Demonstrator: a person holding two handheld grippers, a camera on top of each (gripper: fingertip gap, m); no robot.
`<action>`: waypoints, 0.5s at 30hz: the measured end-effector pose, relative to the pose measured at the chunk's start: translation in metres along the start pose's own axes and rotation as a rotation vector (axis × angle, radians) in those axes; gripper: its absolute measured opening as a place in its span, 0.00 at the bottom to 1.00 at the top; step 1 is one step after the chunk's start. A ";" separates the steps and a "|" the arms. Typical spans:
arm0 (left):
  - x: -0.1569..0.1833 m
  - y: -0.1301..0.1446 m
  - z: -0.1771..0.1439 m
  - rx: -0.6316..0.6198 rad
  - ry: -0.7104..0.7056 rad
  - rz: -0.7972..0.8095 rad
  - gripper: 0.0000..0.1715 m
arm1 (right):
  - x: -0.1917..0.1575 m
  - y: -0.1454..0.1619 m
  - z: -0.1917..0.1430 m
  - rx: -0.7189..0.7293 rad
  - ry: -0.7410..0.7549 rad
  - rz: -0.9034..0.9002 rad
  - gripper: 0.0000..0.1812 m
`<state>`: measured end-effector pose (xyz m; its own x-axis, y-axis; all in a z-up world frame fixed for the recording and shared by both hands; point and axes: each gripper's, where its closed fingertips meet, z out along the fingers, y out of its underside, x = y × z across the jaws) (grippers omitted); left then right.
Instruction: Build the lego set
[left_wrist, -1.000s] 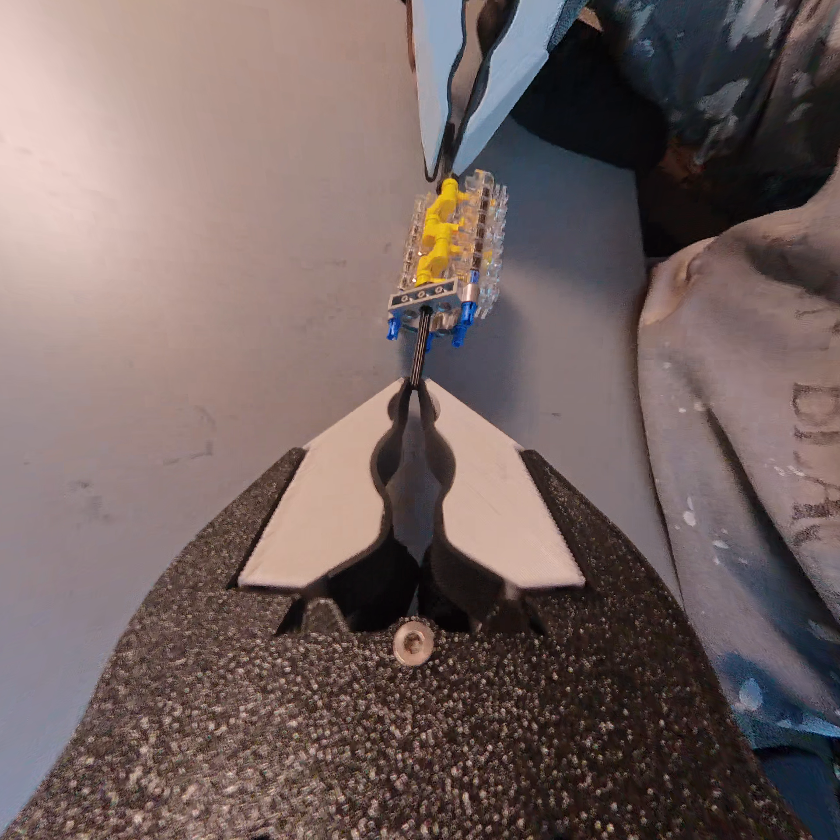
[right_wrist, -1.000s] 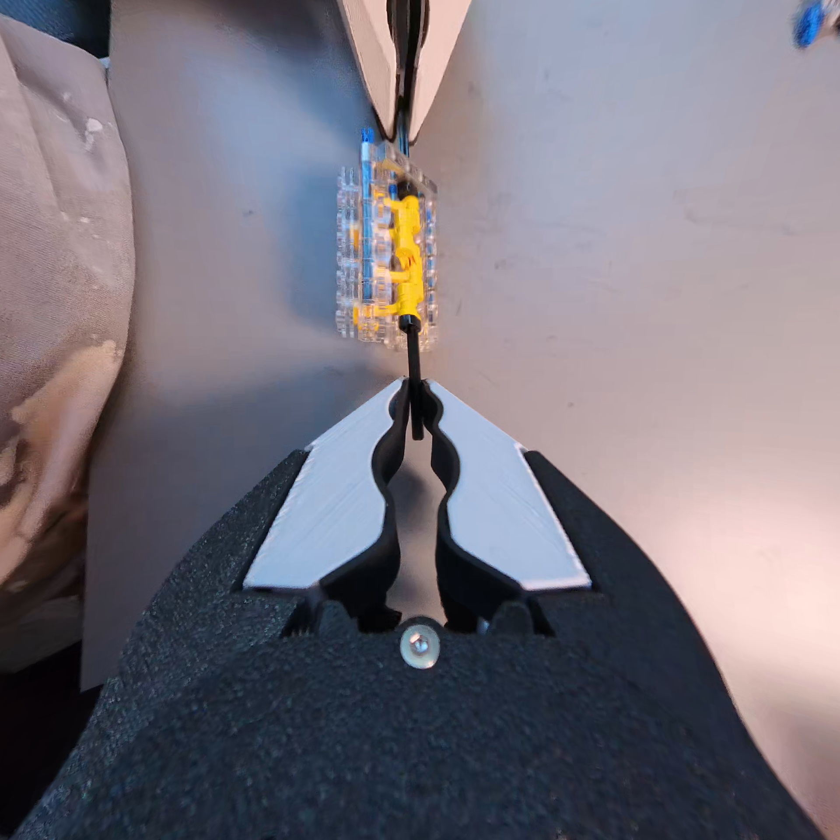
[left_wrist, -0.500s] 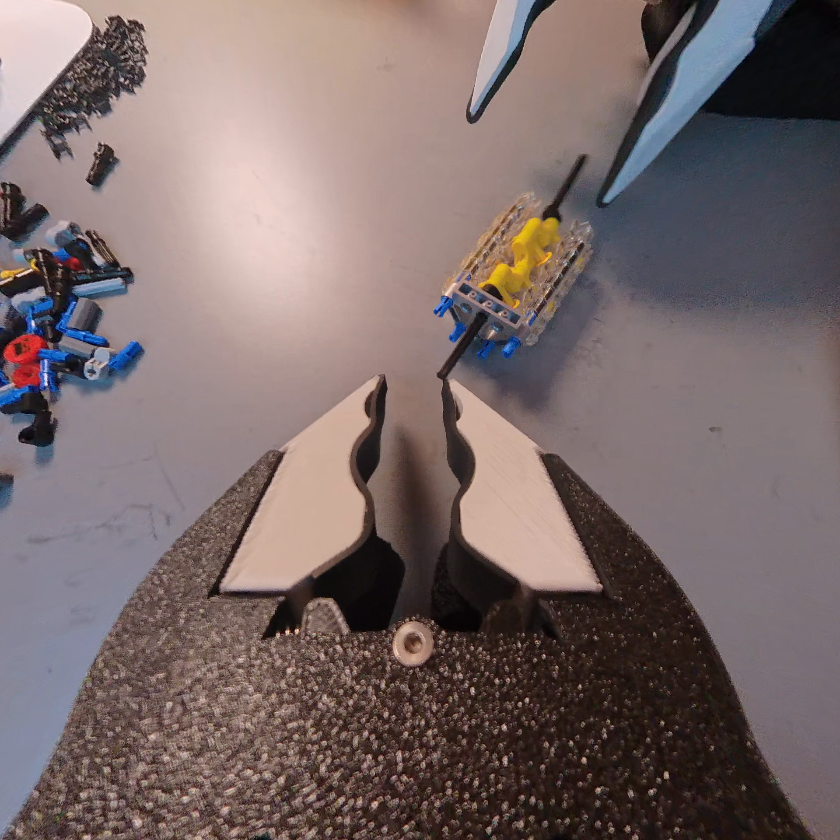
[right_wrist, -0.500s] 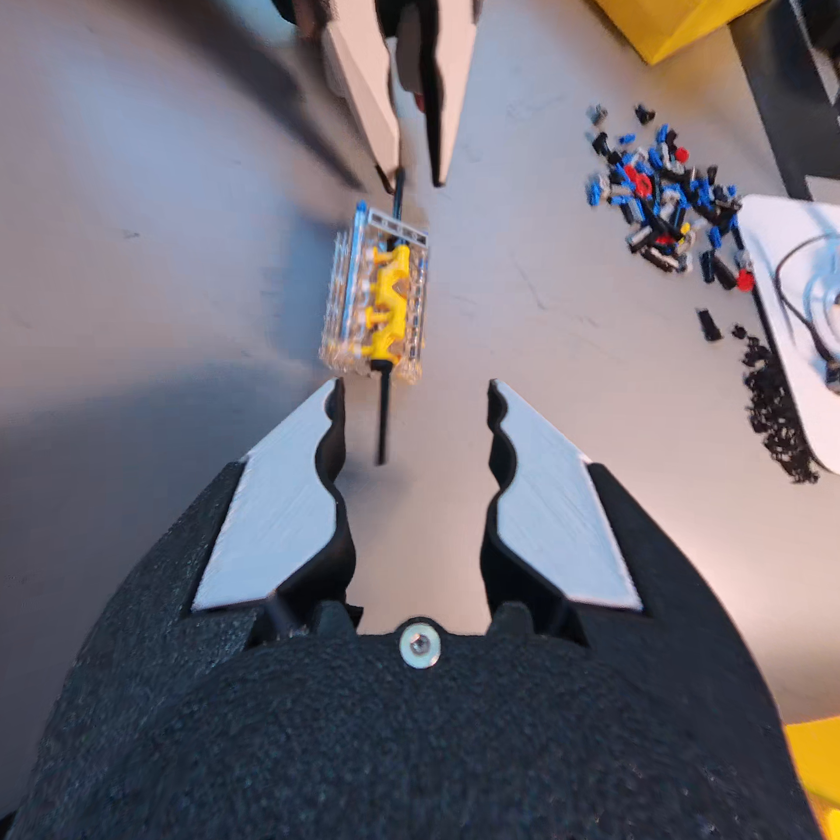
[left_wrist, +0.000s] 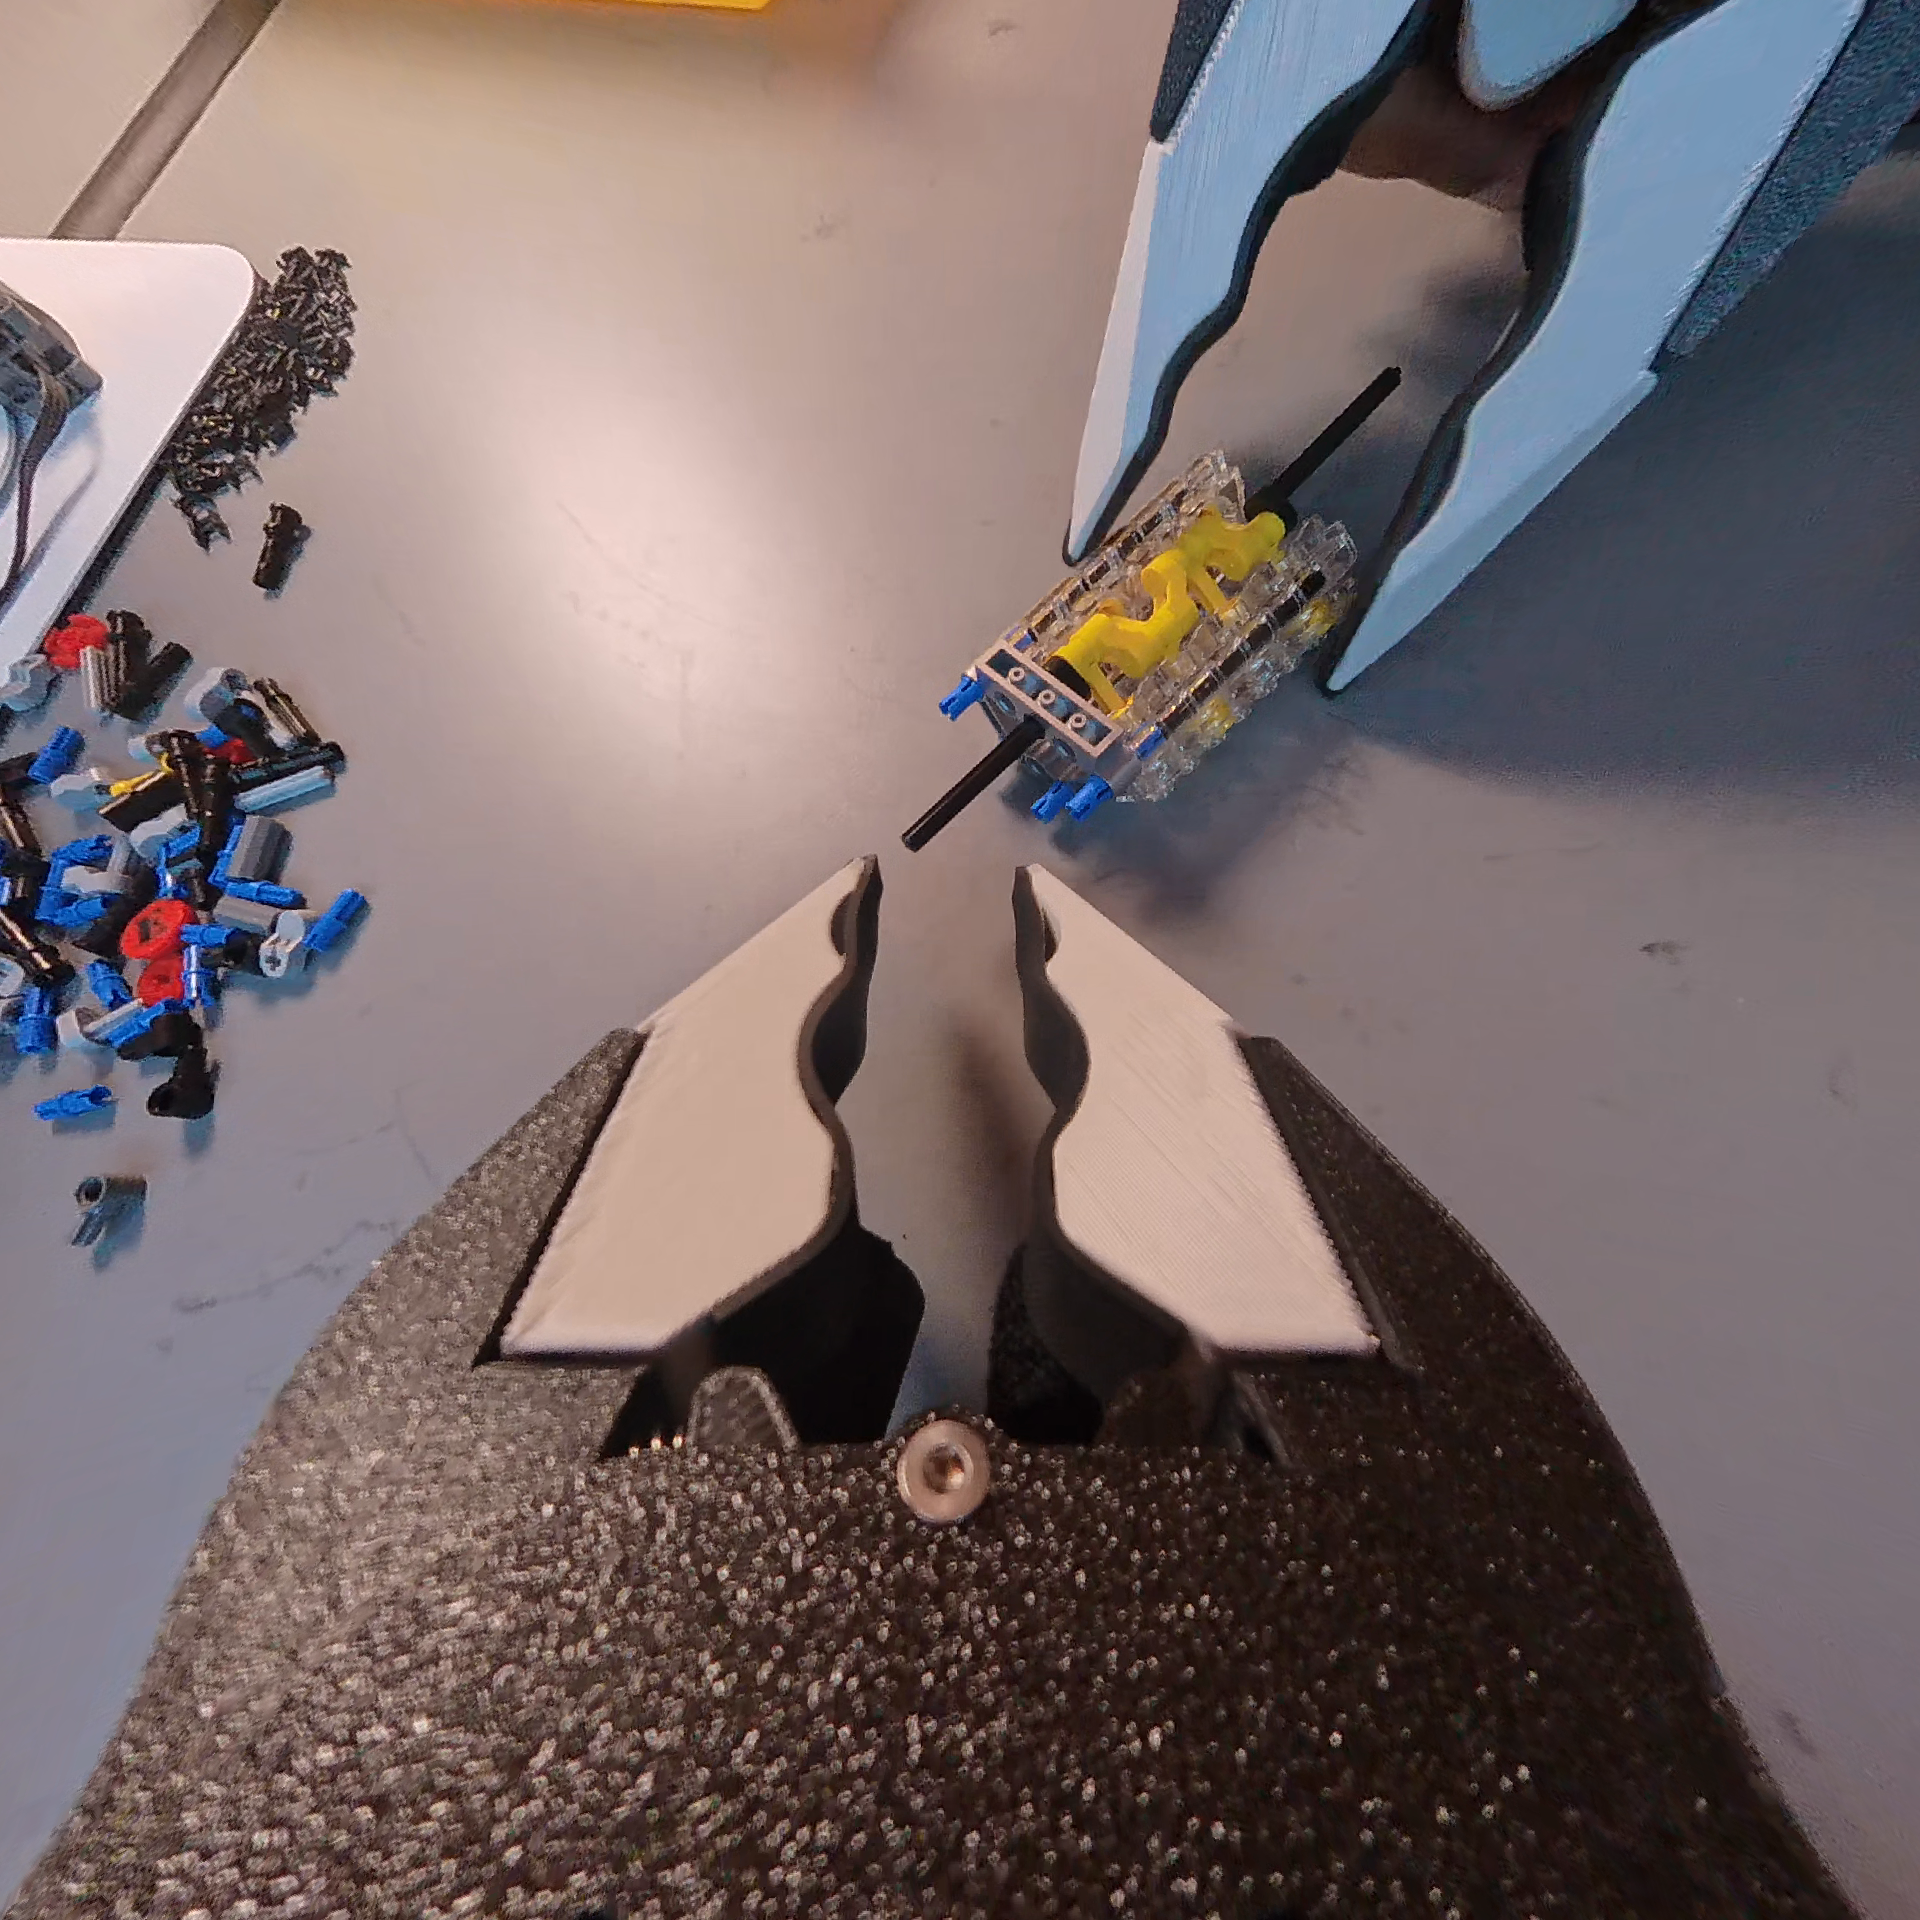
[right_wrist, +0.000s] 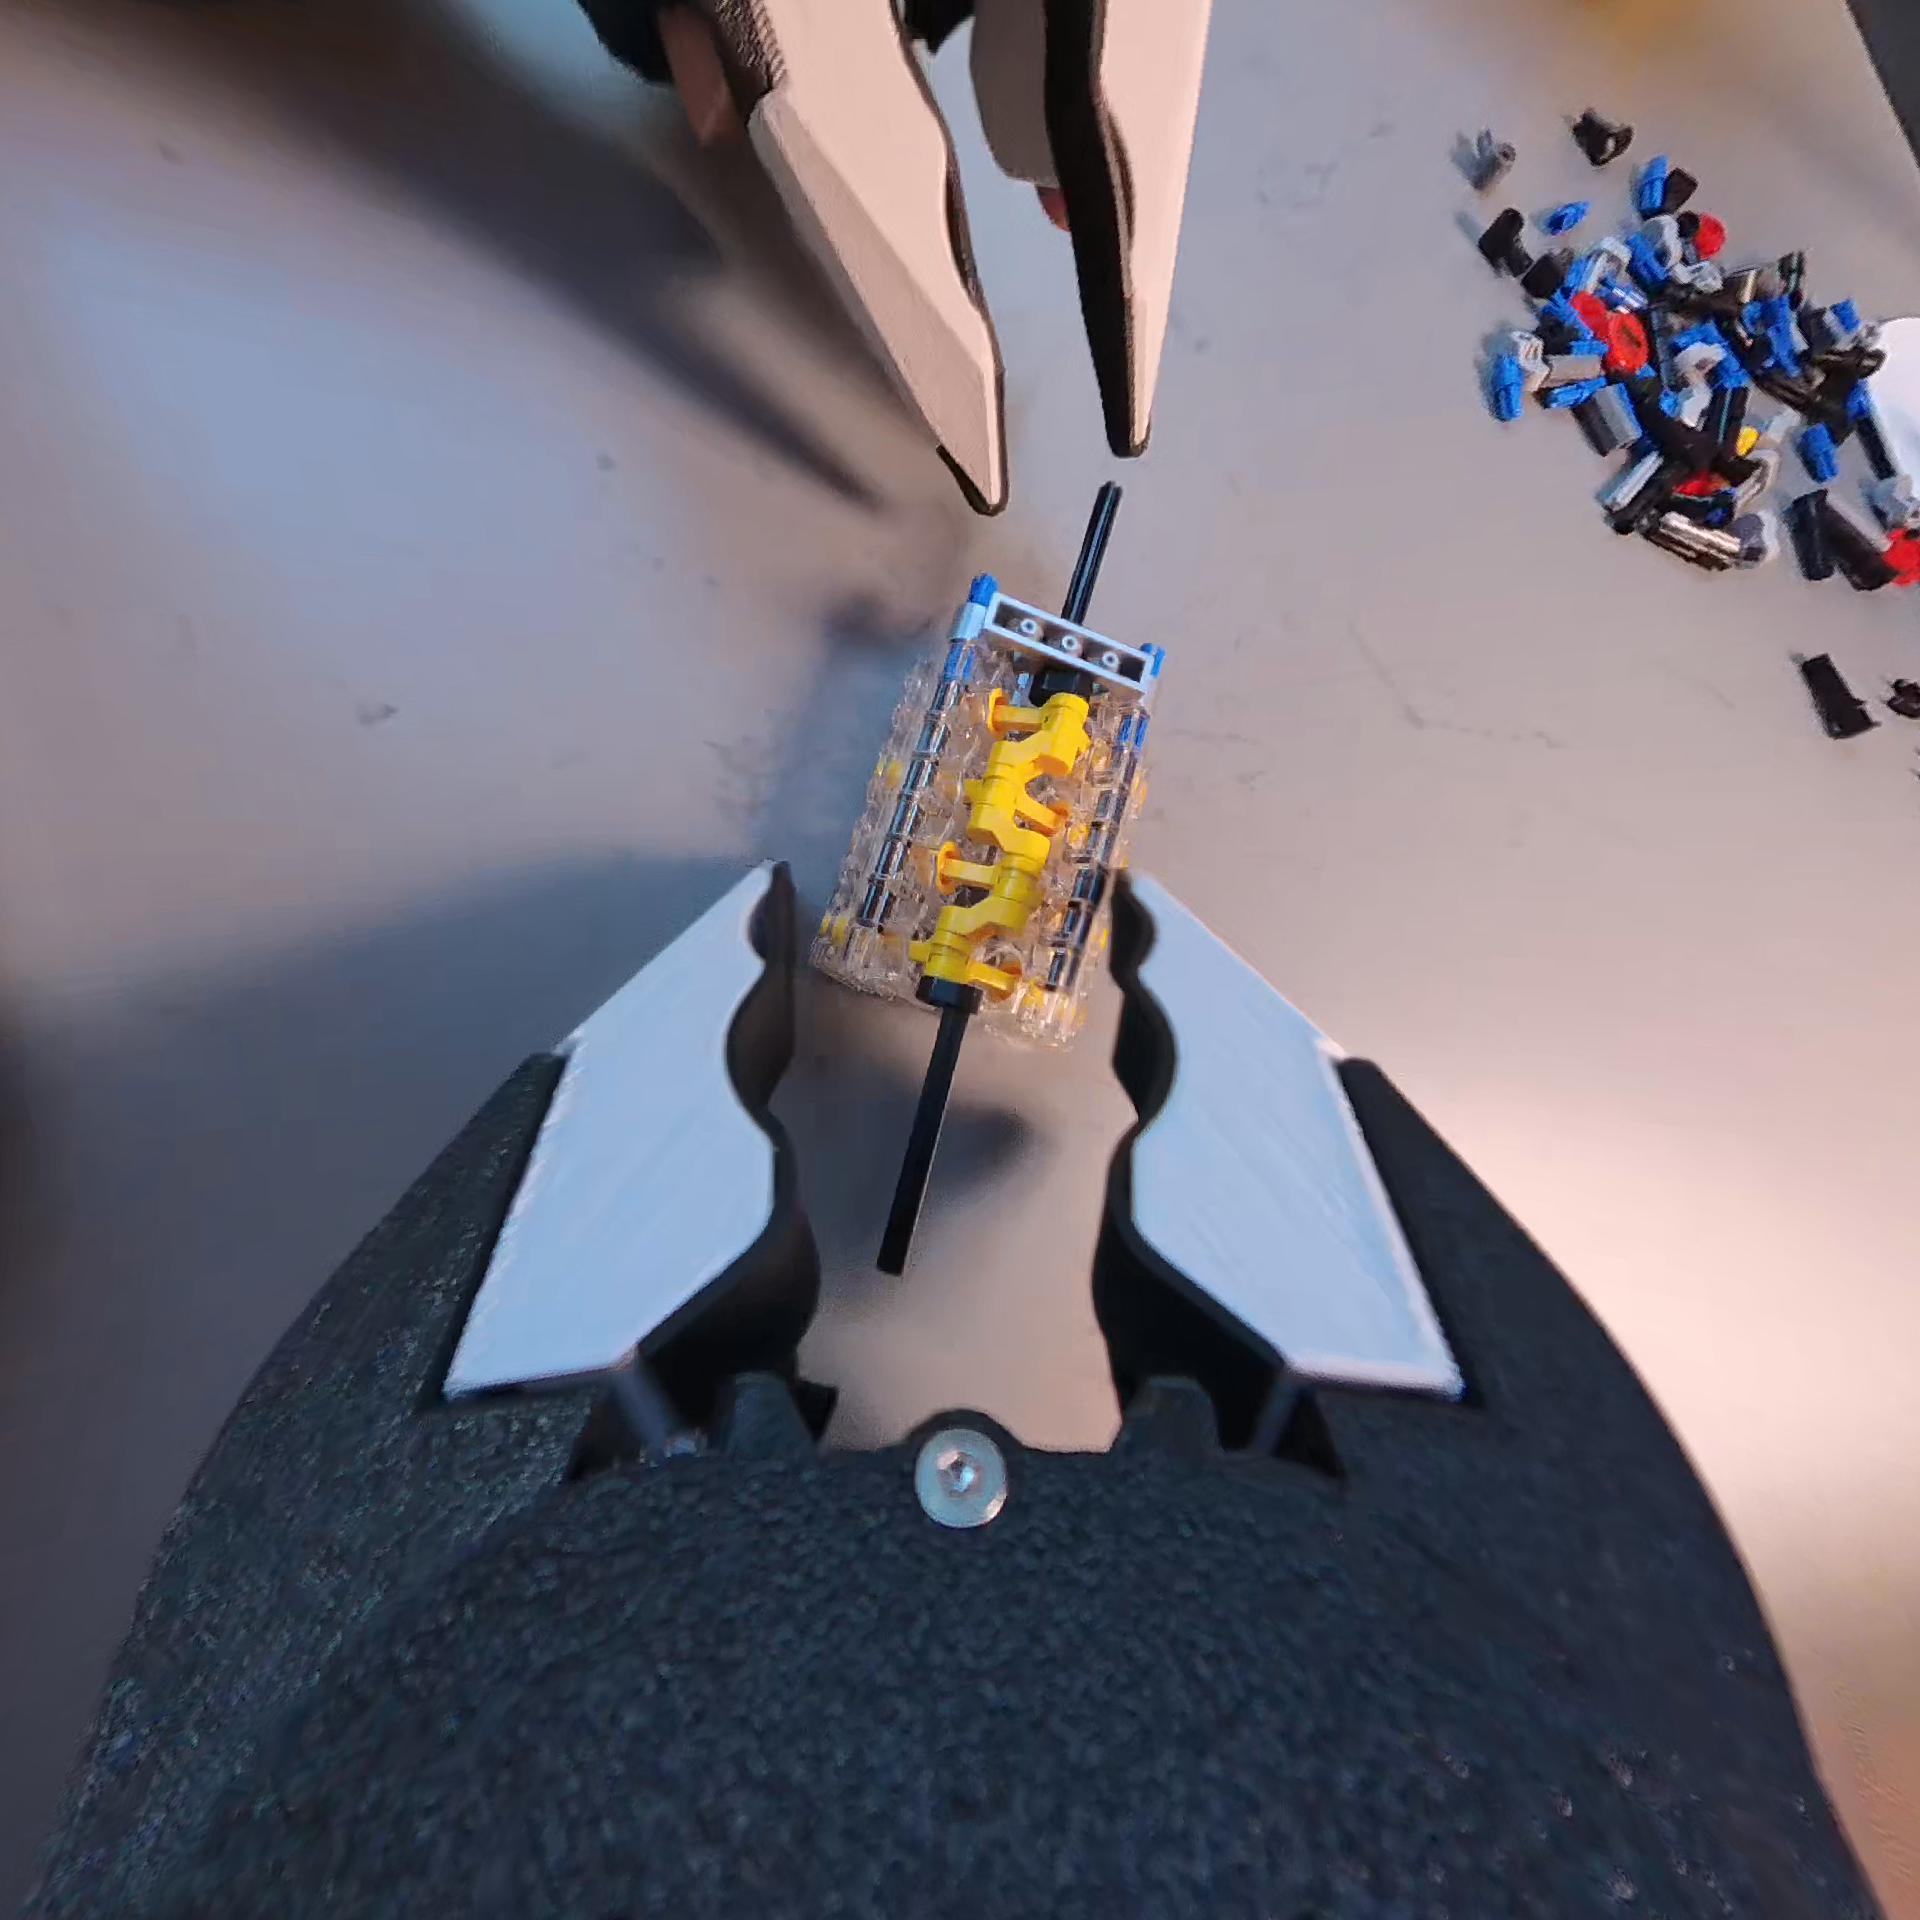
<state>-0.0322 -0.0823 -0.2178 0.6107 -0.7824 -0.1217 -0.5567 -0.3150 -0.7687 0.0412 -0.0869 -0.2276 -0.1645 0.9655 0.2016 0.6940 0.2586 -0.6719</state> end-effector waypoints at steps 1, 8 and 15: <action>0.001 -0.001 0.000 0.008 0.003 0.006 0.14 | 0.003 0.000 0.000 0.007 0.011 0.009 0.29; 0.010 -0.015 -0.007 0.083 0.026 0.045 0.23 | 0.001 0.003 -0.002 0.019 -0.061 -0.048 0.28; 0.032 -0.021 -0.003 0.112 0.089 0.097 0.28 | -0.002 0.002 -0.006 0.055 -0.227 0.023 0.28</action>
<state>-0.0023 -0.1021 -0.2037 0.5018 -0.8525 -0.1466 -0.5417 -0.1775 -0.8216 0.0471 -0.0891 -0.2246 -0.3072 0.9513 0.0243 0.6613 0.2318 -0.7135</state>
